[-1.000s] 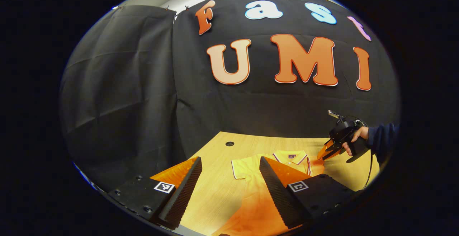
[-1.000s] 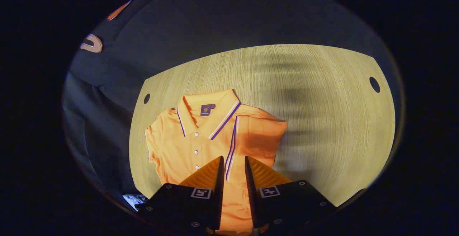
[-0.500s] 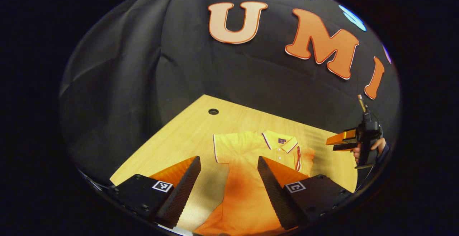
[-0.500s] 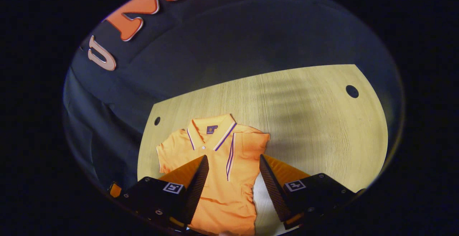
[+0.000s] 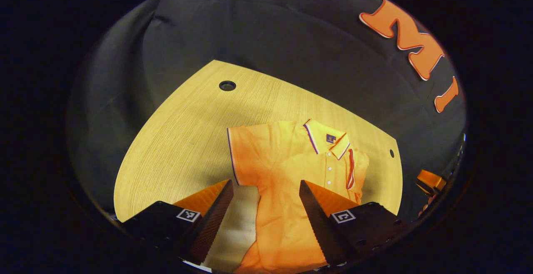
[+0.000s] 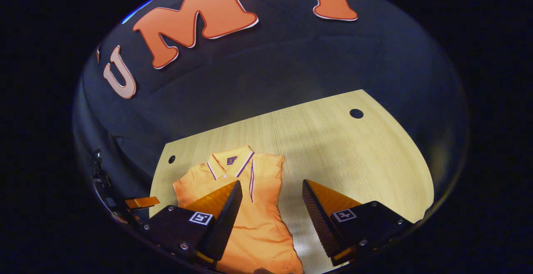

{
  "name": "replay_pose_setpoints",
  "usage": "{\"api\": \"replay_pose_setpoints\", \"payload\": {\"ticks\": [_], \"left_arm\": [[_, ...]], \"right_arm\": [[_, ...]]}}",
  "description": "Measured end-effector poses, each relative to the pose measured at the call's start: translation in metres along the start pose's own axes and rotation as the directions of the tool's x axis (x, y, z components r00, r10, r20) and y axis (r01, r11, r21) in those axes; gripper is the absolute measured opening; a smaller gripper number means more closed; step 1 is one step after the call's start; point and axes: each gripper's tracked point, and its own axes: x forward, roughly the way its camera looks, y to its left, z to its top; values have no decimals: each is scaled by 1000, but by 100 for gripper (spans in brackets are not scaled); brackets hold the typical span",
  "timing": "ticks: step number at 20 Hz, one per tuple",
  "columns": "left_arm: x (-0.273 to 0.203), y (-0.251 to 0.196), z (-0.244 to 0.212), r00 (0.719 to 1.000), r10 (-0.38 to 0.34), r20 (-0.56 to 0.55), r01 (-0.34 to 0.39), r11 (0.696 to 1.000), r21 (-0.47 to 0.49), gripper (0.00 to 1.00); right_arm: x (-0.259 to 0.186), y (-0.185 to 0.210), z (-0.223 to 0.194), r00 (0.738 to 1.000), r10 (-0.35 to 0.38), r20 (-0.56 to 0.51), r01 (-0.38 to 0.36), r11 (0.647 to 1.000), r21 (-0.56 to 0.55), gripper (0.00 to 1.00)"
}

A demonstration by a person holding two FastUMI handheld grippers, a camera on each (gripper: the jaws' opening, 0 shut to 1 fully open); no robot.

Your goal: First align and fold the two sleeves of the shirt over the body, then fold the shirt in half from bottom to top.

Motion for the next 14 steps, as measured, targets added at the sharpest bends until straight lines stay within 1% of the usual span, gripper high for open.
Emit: {"api": "replay_pose_setpoints", "payload": {"ticks": [4, 6, 7, 8, 10, 14], "left_arm": [[50, 11, 12, 991, 13, -132, -8, 999, 37, 98], [75, 22, 16, 983, 48, -180, -39, 998, 52, 98], [83, 29, 14, 974, 74, -215, -63, 996, 57, 97], [92, 34, 13, 967, 84, -242, -73, 996, 52, 97], [105, 37, 11, 954, 98, -284, -90, 995, 43, 95], [128, 47, 7, 932, 166, -321, -145, 985, 88, 95]], "right_arm": [[-40, 2, -21, 997, -55, 57, 52, 998, 38, 89], [-61, -2, -33, 993, -85, 87, 82, 996, 39, 90], [-71, -3, -37, 989, -100, 107, 97, 995, 39, 91], [-81, -5, -40, 987, -111, 119, 107, 993, 39, 91], [-96, -9, -49, 983, -131, 130, 126, 991, 46, 91], [-116, -21, -54, 973, -170, 155, 160, 984, 73, 92]]}}
